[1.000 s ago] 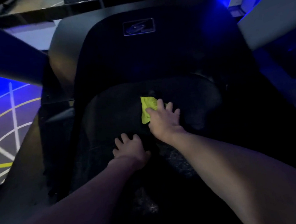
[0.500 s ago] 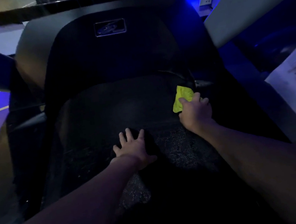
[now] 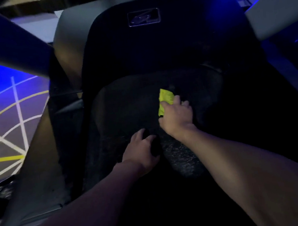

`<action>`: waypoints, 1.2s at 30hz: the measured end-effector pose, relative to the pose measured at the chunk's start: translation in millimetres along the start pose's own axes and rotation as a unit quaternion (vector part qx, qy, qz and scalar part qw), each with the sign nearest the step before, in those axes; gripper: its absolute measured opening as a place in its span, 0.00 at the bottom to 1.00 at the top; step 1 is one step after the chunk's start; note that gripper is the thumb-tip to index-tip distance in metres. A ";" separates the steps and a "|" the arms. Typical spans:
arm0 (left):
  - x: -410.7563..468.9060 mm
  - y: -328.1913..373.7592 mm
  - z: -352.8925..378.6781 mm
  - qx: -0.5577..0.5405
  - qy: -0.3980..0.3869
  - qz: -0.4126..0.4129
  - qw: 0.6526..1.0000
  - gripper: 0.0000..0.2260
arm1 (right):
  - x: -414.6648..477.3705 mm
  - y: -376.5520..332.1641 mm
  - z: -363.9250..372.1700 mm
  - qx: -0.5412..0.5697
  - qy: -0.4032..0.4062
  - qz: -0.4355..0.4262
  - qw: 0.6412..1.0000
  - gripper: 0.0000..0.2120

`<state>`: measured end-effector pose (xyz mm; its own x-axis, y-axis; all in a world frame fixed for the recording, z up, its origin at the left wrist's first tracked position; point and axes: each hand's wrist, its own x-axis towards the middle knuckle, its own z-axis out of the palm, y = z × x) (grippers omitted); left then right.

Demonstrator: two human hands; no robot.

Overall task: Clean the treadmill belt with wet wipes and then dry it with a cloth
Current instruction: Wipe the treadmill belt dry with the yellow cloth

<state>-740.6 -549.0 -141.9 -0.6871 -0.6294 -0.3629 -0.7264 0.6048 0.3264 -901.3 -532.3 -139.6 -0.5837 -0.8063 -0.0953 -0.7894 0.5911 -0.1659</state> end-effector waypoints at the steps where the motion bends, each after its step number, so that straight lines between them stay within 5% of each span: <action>1: -4.7 -12.6 -3.3 -0.001 0.000 -0.008 1.000 0.30 | -1.5 -22.0 4.4 0.002 -0.002 -0.019 1.000 0.24; 9: -60.3 -104.3 -25.8 0.010 0.007 -0.083 0.997 0.19 | -24.6 -179.3 35.1 0.007 -0.022 -0.116 0.993 0.21; 13: -81.2 -128.6 -33.9 -0.006 0.037 -0.109 0.993 0.16 | -41.3 -222.6 41.2 0.071 -0.037 -0.147 0.986 0.29; 16: -83.7 -123.5 -38.5 -0.040 0.038 -0.133 0.990 0.15 | -38.6 -216.2 40.3 0.078 -0.052 -0.170 0.981 0.32; 22: -82.5 -102.0 -32.2 -0.010 -0.004 -0.149 0.989 0.25 | -40.4 -199.8 35.9 0.050 -0.043 -0.197 0.978 0.17; 25: -78.2 -80.1 -35.8 0.011 -0.014 -0.150 0.989 0.17 | -39.5 -178.9 32.3 0.033 -0.034 -0.202 0.978 0.16; 36: -29.9 28.0 -9.9 0.045 -0.063 -0.061 0.995 0.18 | -31.1 -33.3 5.8 0.021 -0.056 -0.100 0.993 0.20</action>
<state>-740.5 -518.0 -113.2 -0.5819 -0.6387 -0.5035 -0.7969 0.5715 0.1959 -855.7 -527.1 -136.8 -0.3892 -0.9063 -0.1646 -0.8773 0.4192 -0.2338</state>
